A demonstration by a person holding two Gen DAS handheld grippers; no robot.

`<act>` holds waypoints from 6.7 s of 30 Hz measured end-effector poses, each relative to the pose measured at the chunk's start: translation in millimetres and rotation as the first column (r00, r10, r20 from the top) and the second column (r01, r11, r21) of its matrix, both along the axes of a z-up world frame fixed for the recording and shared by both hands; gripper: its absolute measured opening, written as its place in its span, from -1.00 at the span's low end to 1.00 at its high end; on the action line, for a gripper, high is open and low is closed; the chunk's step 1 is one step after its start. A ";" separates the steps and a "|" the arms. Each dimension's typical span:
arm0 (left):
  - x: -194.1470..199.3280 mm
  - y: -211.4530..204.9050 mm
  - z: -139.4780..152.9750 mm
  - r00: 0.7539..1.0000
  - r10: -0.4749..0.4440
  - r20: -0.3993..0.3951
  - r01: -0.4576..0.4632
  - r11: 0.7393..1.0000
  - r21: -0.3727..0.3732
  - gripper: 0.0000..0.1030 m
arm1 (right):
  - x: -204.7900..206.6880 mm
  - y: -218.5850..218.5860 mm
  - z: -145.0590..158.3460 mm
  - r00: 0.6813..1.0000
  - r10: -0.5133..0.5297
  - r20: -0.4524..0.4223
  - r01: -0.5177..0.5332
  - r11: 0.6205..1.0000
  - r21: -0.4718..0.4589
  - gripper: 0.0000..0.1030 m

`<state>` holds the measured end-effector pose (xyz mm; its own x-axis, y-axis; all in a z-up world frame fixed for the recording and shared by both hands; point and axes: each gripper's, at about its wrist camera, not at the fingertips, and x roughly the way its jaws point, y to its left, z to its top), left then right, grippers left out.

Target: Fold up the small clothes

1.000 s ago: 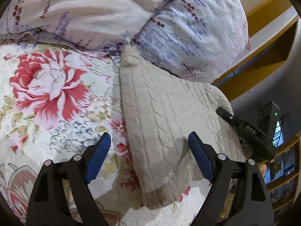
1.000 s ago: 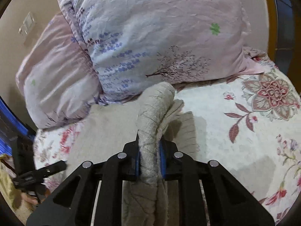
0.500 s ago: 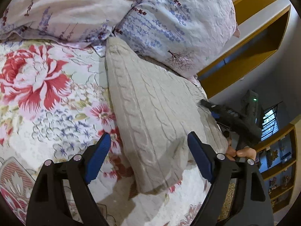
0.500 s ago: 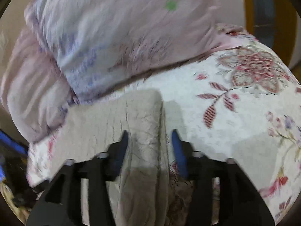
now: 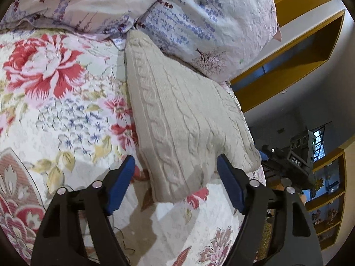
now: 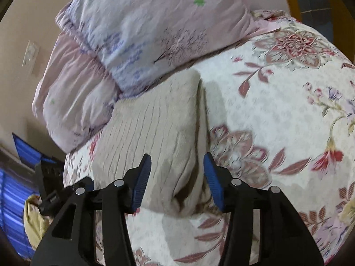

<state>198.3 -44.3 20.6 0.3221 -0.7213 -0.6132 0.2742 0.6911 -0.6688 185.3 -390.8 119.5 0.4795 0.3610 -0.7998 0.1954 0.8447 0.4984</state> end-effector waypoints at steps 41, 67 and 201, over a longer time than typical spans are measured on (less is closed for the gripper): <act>36.3 -17.6 -2.9 0.998 0.054 -0.013 -0.054 0.997 0.050 0.51 | 52.1 -22.6 -46.6 0.987 -0.158 -0.041 0.153 0.983 -0.104 -0.80; 36.8 -28.4 2.9 0.998 0.047 0.037 -0.051 0.994 0.098 0.65 | 39.4 -11.0 -7.4 0.994 -0.085 0.067 0.089 0.995 -0.053 0.46; -97.3 72.7 -5.0 0.954 0.192 0.229 -0.296 0.705 0.644 0.97 | -61.7 205.4 -49.5 0.977 0.207 -0.048 -0.203 0.842 -0.499 0.97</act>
